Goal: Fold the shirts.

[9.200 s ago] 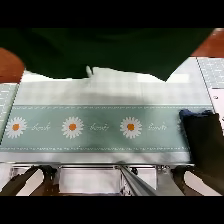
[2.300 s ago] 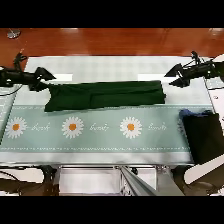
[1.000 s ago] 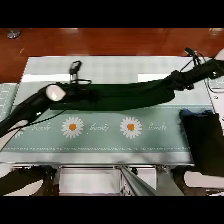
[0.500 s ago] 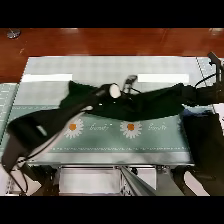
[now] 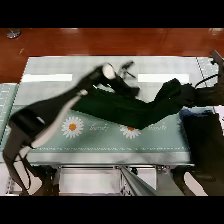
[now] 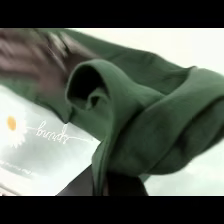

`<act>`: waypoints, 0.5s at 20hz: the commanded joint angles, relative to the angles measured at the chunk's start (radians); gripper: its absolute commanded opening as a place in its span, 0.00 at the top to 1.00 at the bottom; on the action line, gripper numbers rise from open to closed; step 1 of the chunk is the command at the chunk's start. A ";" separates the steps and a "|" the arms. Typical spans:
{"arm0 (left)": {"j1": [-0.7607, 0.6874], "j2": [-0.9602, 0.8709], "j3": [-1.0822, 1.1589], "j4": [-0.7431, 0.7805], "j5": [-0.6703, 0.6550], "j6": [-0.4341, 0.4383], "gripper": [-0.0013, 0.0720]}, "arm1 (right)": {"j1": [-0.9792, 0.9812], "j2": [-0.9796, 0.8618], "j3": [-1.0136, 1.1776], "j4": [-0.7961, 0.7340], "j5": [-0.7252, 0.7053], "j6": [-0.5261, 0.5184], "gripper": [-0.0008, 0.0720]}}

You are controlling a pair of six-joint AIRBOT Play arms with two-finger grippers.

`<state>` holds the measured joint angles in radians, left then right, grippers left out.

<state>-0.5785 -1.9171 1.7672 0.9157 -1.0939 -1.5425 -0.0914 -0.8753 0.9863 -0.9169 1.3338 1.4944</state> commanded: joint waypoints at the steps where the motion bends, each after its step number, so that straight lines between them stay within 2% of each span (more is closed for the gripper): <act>1: 0.213 0.113 -0.004 0.136 -0.162 0.007 0.94 | 0.129 -0.055 0.026 0.000 -0.064 0.035 0.96; 3: 0.344 0.235 -0.090 0.196 -0.178 0.002 0.94 | 0.229 -0.140 0.086 0.000 -0.107 0.048 0.96; 6: 0.518 0.518 -0.363 0.188 -0.062 0.039 0.94 | 0.367 -0.327 0.246 0.001 -0.138 0.059 0.96; 10: 0.575 0.992 -0.832 0.146 0.122 0.046 0.94 | 0.543 -0.669 0.550 0.003 -0.165 0.085 0.96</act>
<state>-0.0650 -1.2156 1.2148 1.0809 -1.0920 -1.5085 0.3325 -1.3312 1.3479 -0.9154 1.1980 1.5543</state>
